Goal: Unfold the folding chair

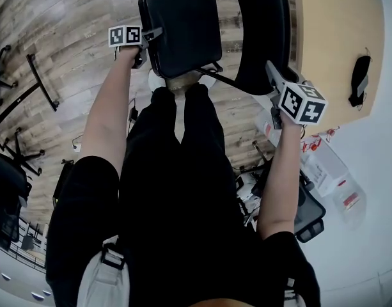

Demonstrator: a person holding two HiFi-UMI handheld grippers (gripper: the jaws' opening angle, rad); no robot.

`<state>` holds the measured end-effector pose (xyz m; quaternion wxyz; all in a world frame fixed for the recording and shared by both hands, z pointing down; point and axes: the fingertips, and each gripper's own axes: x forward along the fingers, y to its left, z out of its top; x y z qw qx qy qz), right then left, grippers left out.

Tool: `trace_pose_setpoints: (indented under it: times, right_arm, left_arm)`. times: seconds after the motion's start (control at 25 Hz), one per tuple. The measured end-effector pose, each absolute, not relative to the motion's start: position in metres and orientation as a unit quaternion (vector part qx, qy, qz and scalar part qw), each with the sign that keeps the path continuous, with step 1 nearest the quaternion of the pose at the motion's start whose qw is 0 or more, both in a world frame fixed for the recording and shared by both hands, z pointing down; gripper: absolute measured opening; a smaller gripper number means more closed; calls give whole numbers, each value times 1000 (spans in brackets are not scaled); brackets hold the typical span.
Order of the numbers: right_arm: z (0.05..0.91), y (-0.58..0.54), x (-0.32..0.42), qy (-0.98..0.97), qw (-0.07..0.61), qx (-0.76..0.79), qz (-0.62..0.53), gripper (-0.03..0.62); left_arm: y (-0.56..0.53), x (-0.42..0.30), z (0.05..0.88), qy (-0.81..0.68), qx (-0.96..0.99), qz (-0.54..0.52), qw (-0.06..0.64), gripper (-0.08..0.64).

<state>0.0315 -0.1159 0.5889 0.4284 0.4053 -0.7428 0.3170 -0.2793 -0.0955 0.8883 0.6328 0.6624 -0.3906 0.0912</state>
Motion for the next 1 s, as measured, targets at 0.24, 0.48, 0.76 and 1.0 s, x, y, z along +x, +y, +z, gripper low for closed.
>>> trace_pose_setpoints:
  times: [0.24, 0.48, 0.76, 1.0]
  right_arm:
    - [602, -118, 30, -737, 439, 404, 318, 126]
    - [613, -121, 35, -724, 454, 412, 316, 135]
    - [629, -126, 46, -712, 460, 421, 322, 143]
    - [646, -128, 47, -713, 459, 418, 327, 146]
  left_arm:
    - [-88, -299, 908, -386, 664, 76, 636, 244]
    - [-82, -312, 925, -381, 664, 71, 639, 250]
    - [-75, -325, 948, -381, 663, 66, 641, 258]
    - [-69, -341, 974, -380, 661, 63, 643, 262]
